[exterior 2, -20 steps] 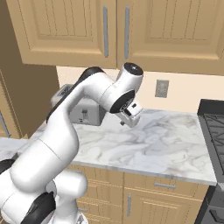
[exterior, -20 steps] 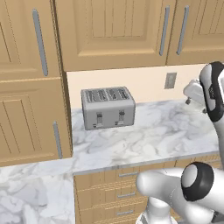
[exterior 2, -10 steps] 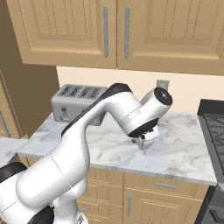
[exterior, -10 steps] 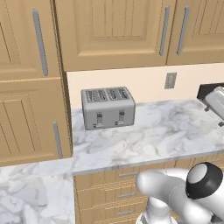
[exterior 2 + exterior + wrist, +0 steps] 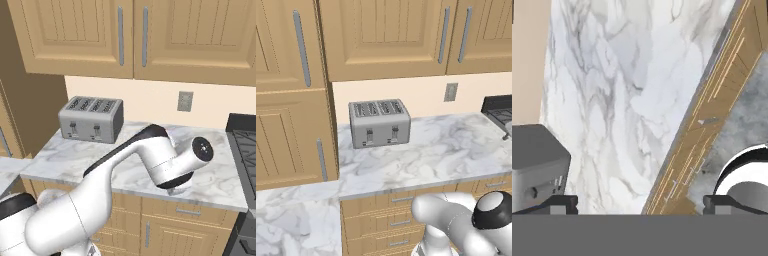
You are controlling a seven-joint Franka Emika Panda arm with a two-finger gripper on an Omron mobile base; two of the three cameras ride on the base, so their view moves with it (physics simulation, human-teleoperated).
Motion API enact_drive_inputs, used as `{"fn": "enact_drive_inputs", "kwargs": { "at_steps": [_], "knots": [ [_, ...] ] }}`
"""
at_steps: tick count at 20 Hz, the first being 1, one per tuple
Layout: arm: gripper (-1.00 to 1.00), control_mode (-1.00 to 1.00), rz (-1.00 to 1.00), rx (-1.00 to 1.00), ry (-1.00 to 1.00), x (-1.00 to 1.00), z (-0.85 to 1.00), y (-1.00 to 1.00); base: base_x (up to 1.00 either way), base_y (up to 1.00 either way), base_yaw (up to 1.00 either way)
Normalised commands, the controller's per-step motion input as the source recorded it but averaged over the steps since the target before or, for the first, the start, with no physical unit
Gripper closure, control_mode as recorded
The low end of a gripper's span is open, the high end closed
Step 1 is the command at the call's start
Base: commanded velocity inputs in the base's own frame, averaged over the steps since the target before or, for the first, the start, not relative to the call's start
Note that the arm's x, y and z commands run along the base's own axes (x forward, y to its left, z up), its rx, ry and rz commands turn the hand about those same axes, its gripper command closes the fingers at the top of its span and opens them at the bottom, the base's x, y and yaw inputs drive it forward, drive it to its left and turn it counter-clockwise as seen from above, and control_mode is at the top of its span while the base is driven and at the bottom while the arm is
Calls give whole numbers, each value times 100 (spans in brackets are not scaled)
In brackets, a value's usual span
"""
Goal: Take the pizza cutter from the drawer on the right and place it on the dining counter for cutting.
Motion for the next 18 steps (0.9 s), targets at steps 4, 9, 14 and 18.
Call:
{"fn": "enact_drive_inputs", "kwargs": {
  "at_steps": [4,9,14,18],
  "knots": [
    [-100,-100,-4,9,-7,-6,-77,-71,0,0,0],
    [-100,-100,0,14,-13,-42,-69,-75,0,0,0],
    [-100,-100,0,16,-18,-39,-62,-40,0,0,0],
    [-100,-100,-1,12,-18,0,-51,-7,0,0,0]
  ]
}}
